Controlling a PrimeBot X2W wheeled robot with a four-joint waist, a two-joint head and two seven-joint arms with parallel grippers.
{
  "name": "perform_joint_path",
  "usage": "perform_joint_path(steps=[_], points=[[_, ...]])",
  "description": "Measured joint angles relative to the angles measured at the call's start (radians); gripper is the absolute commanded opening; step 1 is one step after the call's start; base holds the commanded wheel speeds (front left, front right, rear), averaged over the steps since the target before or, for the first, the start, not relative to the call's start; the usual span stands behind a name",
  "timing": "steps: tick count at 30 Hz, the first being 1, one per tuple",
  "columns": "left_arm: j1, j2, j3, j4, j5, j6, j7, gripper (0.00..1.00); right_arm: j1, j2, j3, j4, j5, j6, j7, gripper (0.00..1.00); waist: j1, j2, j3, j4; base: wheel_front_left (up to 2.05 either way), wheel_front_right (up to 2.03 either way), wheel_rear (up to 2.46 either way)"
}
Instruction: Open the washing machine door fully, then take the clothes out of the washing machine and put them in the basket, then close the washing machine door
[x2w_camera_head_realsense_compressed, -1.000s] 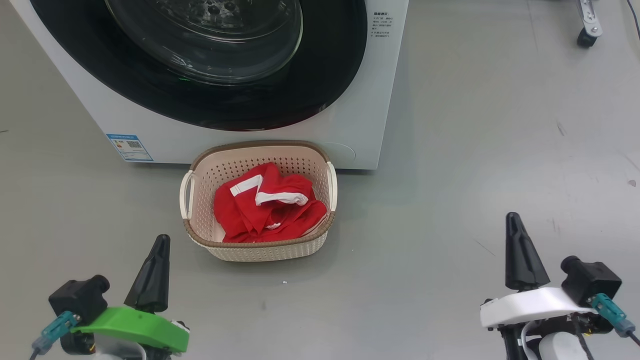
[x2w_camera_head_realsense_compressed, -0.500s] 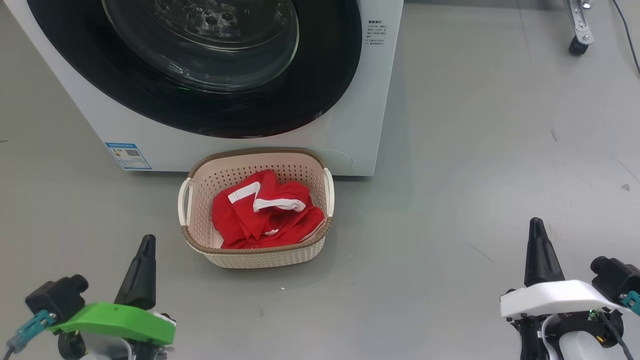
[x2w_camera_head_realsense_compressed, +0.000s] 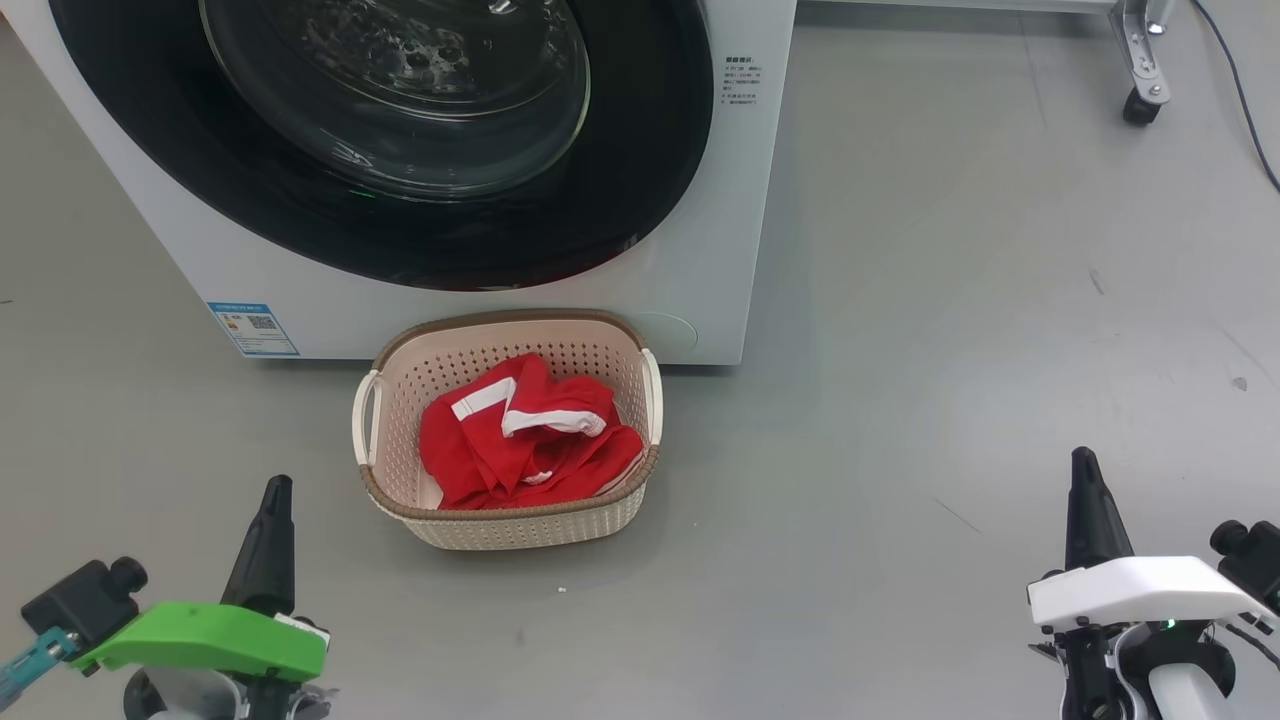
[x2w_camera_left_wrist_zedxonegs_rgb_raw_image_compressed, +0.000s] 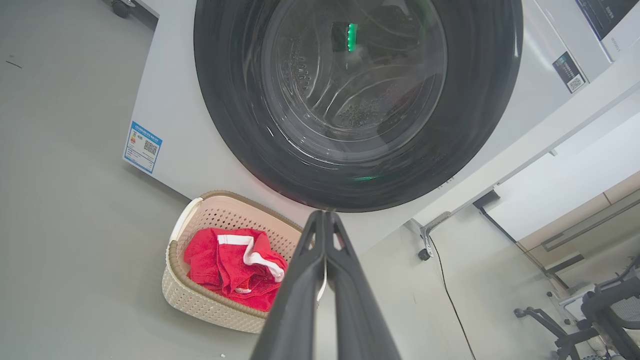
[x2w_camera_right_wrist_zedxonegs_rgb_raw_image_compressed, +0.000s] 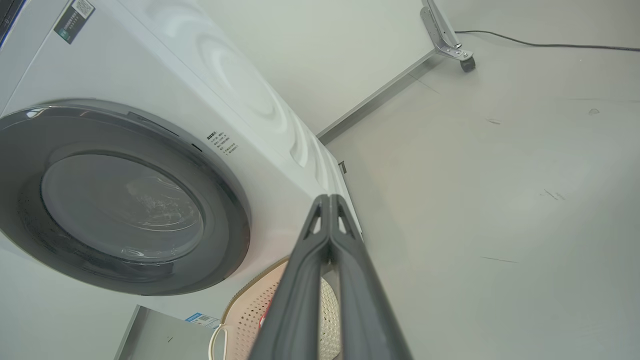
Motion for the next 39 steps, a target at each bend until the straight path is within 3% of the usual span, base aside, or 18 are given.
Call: perform_joint_path(steps=[39], points=[[0.0,-0.043,0.11,0.044,-0.422,0.0,0.117,0.0,-0.037,-0.035,-0.051,0.086,0.572,0.062,0.111,0.0,0.0,0.0,-0.059,-0.027,0.0,0.0,0.0]])
